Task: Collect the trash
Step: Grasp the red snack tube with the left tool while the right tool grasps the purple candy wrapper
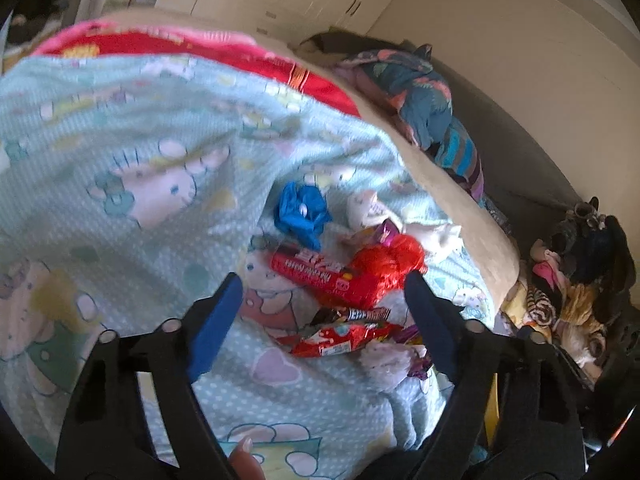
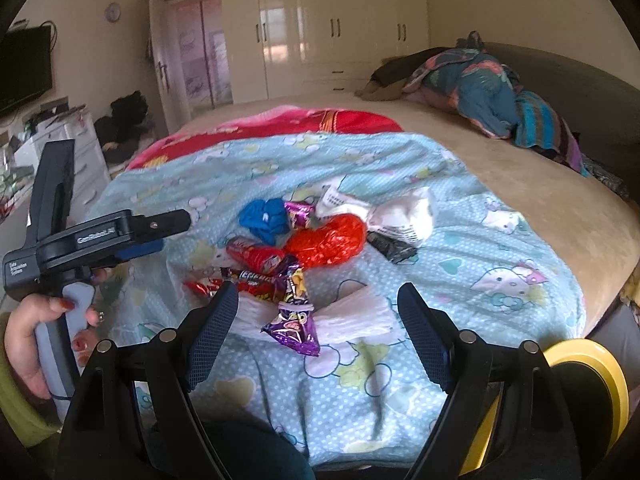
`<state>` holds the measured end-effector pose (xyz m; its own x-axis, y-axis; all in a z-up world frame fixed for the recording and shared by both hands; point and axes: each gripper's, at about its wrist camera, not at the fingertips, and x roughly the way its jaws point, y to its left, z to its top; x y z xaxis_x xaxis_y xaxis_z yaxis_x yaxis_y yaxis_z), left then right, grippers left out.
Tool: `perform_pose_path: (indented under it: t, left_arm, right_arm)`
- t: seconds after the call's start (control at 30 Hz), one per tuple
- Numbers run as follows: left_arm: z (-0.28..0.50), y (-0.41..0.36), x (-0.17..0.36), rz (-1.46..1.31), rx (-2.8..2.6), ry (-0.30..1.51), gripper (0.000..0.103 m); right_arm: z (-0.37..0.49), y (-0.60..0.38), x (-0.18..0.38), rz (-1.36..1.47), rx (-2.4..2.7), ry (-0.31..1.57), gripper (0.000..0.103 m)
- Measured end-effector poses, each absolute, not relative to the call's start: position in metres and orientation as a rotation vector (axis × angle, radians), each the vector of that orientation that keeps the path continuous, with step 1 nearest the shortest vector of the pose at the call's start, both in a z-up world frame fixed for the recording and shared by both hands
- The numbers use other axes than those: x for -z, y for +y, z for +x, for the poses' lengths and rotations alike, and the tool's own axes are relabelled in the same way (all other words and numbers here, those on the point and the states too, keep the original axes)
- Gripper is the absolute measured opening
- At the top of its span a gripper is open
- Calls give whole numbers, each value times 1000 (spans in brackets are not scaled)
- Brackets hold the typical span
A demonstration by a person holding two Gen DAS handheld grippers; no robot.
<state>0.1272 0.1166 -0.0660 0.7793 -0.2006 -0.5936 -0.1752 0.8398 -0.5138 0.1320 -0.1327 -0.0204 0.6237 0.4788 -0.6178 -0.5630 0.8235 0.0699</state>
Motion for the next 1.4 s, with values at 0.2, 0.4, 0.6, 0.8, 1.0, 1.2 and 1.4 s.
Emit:
perform_pose_path:
  t: [0.2, 0.4, 0.6, 0.8, 1.0, 1.2, 1.4]
  left_arm:
    - [143, 115, 84, -661, 56, 760, 58]
    - [163, 111, 96, -719, 70, 815, 57]
    - [180, 111, 109, -775, 74, 856, 57]
    - [191, 118, 121, -866, 64, 869, 57]
    - [201, 125, 126, -945, 53, 868, 57]
    - [212, 125, 128, -960, 34, 877, 53]
    - [218, 124, 130, -969, 39, 886, 37]
  right_arm:
    - [145, -115, 32, -169, -637, 713, 65]
    - [159, -102, 48, -177, -663, 780, 51]
    - [168, -94, 63, -158, -699, 842, 36]
    - [171, -98, 69, -118, -697, 852, 24]
    - [171, -109, 66, -60, -682, 833, 23]
    - [165, -113, 61, -50, -664, 808, 23]
    - [156, -119, 52, -34, -663, 750, 22]
